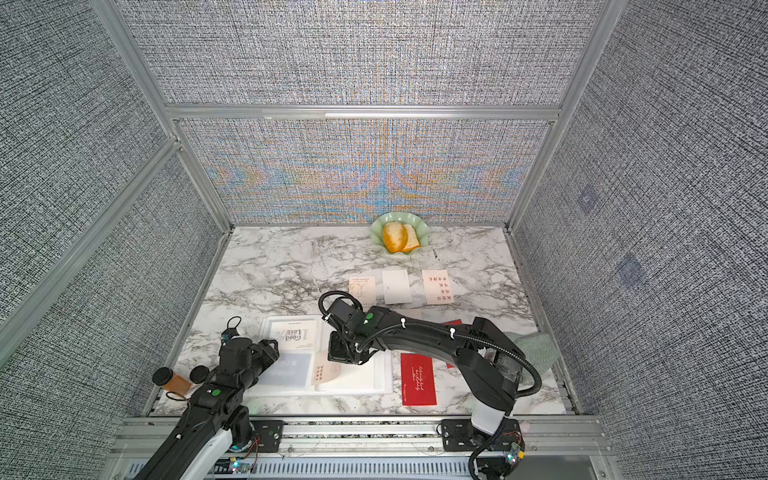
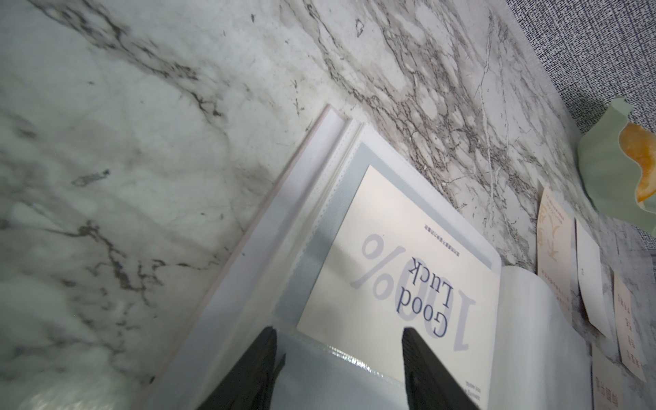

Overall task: Place the photos into the photo albums
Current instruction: Insert the photo into the photo album.

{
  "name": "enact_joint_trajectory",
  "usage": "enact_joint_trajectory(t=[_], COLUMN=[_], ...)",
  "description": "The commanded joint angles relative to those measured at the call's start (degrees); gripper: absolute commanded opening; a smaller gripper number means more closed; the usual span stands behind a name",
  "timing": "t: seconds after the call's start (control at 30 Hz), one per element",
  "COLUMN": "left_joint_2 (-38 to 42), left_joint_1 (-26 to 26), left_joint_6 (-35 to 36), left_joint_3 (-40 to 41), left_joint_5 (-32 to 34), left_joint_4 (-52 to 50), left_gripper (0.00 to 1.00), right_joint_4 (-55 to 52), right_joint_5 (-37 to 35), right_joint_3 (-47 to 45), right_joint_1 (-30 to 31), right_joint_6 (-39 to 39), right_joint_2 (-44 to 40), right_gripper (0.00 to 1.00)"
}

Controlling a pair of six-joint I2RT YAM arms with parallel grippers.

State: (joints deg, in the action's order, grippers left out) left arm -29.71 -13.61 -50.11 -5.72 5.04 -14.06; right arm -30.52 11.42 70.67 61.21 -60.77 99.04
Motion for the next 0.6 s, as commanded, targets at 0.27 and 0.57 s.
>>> enact_joint_trajectory(t=[0.27,0.57], left_joint_2=[0.3,1.0], left_joint_1=[0.1,-0.2], left_joint_6=[0.0,-0.5], left_joint_3=[-0.4,-0.7], left_joint_5=[1.7,2.7], left_joint_4=[-2.4,-3.9], left_gripper=[0.59,0.58], right_joint_4=[10.1,16.8], right_joint_5=[2.7,5.1], right_joint_3=[-4.3,-1.5], right_joint_1=[0.0,0.2], right_joint_6=[-1.2,-1.8], right_joint_2=[2.2,8.5], right_gripper=[0.0,0.0])
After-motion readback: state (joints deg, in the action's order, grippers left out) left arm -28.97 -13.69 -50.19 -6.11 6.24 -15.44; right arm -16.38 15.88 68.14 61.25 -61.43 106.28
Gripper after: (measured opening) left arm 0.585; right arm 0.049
